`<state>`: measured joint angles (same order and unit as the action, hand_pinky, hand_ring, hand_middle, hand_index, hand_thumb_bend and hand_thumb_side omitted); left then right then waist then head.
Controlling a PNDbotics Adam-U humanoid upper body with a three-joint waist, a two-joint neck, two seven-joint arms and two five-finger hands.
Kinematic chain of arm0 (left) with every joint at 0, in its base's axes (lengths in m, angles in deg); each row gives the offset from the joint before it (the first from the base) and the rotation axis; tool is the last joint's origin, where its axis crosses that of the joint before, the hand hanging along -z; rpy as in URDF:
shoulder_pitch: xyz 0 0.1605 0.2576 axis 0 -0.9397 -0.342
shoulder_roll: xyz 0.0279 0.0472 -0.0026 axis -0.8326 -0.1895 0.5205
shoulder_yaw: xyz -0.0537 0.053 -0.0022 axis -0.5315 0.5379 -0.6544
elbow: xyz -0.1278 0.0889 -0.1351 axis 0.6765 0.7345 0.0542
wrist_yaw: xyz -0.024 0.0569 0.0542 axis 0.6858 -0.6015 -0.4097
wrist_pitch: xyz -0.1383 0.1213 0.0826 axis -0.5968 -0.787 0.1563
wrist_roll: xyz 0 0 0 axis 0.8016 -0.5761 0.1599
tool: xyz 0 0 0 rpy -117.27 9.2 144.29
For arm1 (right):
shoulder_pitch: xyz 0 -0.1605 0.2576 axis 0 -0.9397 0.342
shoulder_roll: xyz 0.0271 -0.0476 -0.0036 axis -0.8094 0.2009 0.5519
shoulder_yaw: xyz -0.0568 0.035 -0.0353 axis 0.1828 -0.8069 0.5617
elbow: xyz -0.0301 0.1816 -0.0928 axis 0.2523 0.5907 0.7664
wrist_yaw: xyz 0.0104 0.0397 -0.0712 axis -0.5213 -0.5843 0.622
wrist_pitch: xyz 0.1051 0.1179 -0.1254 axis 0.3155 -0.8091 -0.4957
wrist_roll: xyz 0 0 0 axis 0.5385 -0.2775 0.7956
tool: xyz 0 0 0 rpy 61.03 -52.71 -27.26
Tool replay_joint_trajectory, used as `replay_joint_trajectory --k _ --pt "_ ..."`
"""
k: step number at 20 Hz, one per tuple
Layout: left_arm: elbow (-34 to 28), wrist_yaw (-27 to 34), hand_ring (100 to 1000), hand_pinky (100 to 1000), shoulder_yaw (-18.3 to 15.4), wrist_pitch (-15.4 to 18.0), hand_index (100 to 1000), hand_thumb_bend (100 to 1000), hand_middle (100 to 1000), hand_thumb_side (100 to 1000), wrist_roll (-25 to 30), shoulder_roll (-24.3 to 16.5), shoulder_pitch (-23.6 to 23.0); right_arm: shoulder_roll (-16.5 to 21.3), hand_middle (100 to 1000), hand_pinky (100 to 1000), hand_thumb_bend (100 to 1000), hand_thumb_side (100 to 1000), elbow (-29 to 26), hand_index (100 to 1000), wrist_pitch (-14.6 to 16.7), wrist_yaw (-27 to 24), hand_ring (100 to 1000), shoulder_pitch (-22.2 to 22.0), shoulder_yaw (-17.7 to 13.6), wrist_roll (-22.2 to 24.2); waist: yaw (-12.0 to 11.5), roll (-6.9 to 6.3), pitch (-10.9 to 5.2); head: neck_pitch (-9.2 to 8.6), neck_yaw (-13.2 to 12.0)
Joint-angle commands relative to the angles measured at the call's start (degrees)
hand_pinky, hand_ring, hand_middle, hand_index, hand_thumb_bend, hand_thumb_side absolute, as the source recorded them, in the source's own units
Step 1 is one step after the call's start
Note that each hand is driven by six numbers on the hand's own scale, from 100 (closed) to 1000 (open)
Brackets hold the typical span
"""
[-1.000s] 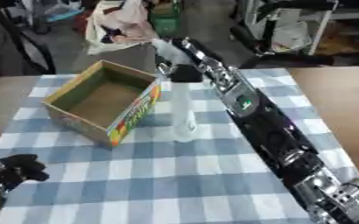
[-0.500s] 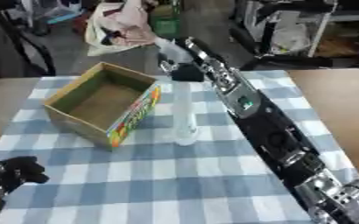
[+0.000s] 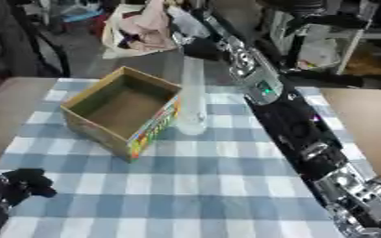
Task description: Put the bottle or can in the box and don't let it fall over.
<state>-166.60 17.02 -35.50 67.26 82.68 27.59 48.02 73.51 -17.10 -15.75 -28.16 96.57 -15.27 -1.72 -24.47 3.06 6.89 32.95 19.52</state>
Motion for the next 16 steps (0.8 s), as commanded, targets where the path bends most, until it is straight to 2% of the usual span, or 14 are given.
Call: replay_joint_trajectory --k 1,5,8,9,10,11,13,14,15,16 --pt "-0.4 0.9 613 672 1.3 -0.1 787 219 615 1000 1.3 -0.3 2.4 3.0 385 382 100 369 0.1 486 0.2 -1.9 740 3.3 -1.5 -1.7 -1.7 0.24 -0.01 -2.36 2.3" --pt "0.3 1.5 612 672 2.5 -0.4 787 219 614 1000 2.8 0.4 4.7 3.5 392 417 100 393 0.3 491 1.3 -5.3 761 5.5 -2.1 -3.4 -5.2 1.30 1.30 -3.68 5.2" --pt "0.7 1.4 613 672 2.7 -0.4 787 220 614 1000 3.1 1.0 5.6 2.9 472 497 100 408 0.3 558 3.0 -8.1 818 5.3 -2.0 -4.1 -6.3 1.65 2.24 -4.07 6.6" --pt "0.8 1.3 613 672 2.7 -0.4 787 220 614 1000 3.1 1.1 5.7 2.5 739 662 100 467 -0.1 804 4.5 -8.5 985 5.1 -1.6 -3.8 -6.5 1.72 2.59 -4.18 6.9" --pt "0.9 1.2 613 672 2.6 -0.4 787 219 614 1000 3.0 1.2 5.8 2.1 843 738 100 517 -0.4 931 6.9 -8.3 1000 4.7 -1.0 -2.4 -6.5 1.77 2.88 -4.29 7.1" --pt "1.0 0.9 613 673 2.6 -0.3 778 217 613 1000 3.0 1.2 5.9 1.9 1000 994 100 618 -0.4 1000 9.5 -7.2 1000 4.3 -0.3 -0.1 -6.5 1.81 3.09 -4.37 7.3" --pt "1.1 -0.1 613 674 2.4 -0.2 773 215 612 1000 3.1 1.3 6.1 1.7 1000 1000 119 613 0.2 1000 14.6 -3.4 1000 3.5 0.1 4.4 -6.5 1.83 3.32 -4.49 7.4" --pt "1.1 -0.6 613 674 2.4 -0.1 773 215 612 1000 3.1 1.3 6.1 1.5 1000 1000 127 613 0.7 1000 16.6 -1.6 1000 3.2 -0.2 5.4 -6.4 1.81 3.37 -4.56 7.4" --pt "1.2 -1.1 613 675 2.3 0.0 771 212 611 1000 3.2 1.3 6.0 1.5 1000 1000 185 621 1.0 1000 18.2 0.0 1000 3.0 -0.5 5.7 -6.2 1.77 3.41 -4.67 7.4" --pt "1.3 -1.6 614 675 2.3 0.0 771 212 611 1000 3.2 1.3 6.0 1.5 1000 1000 199 611 1.2 1000 19.5 1.2 1000 2.9 -0.7 5.6 -6.1 1.73 3.41 -4.71 7.4"
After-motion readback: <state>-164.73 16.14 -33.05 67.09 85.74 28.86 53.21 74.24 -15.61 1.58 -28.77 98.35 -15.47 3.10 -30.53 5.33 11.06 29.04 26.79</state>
